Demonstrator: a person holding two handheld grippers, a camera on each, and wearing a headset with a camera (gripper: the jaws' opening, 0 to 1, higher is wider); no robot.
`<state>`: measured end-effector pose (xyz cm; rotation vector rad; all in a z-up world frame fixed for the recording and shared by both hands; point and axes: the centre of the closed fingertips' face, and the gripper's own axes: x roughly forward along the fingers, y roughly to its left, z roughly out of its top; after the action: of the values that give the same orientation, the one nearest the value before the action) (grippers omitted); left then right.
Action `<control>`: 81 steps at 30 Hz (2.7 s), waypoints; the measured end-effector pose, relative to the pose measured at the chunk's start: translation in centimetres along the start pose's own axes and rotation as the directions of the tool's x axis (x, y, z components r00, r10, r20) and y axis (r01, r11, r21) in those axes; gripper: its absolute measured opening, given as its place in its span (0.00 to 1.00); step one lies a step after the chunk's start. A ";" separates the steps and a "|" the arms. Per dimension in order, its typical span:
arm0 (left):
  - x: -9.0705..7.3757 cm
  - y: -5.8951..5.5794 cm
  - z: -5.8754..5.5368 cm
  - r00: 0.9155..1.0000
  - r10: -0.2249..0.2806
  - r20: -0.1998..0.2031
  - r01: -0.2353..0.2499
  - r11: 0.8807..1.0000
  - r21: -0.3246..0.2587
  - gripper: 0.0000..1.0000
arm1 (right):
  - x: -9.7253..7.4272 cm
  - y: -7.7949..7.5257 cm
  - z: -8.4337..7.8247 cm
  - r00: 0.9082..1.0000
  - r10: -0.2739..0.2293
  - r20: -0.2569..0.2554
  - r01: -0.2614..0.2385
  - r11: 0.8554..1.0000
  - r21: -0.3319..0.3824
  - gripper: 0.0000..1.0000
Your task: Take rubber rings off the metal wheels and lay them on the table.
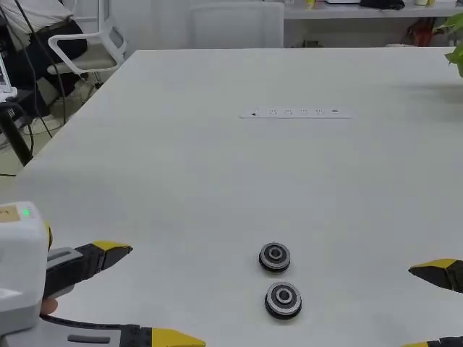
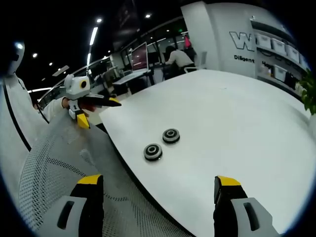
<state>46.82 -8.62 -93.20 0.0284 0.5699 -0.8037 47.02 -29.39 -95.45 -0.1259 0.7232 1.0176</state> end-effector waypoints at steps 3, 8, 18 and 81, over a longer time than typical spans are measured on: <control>0.0 0.0 0.0 1.000 0.001 0.001 -0.001 1.000 0.001 1.00 | 0.0 0.0 0.0 1.000 0.001 -0.001 -0.001 1.000 -0.002 0.92; 0.0 0.0 0.1 1.000 -0.001 0.004 0.001 1.000 0.000 1.00 | -0.1 -0.1 0.3 1.000 -0.010 0.015 0.010 1.000 -0.006 0.91; 0.0 -0.2 0.1 1.000 -0.012 0.004 0.012 1.000 0.005 1.00 | -0.2 -0.1 0.4 1.000 -0.010 0.020 0.010 1.000 -0.002 0.90; 6.8 -2.1 13.6 0.967 -0.195 0.165 0.109 0.899 0.423 0.91 | 4.3 1.6 13.8 0.954 0.228 0.196 -0.152 0.929 -0.338 0.67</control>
<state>55.49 -17.89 -84.63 0.2899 0.2010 -1.0573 53.92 -19.62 -87.11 -0.2165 0.3554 1.3098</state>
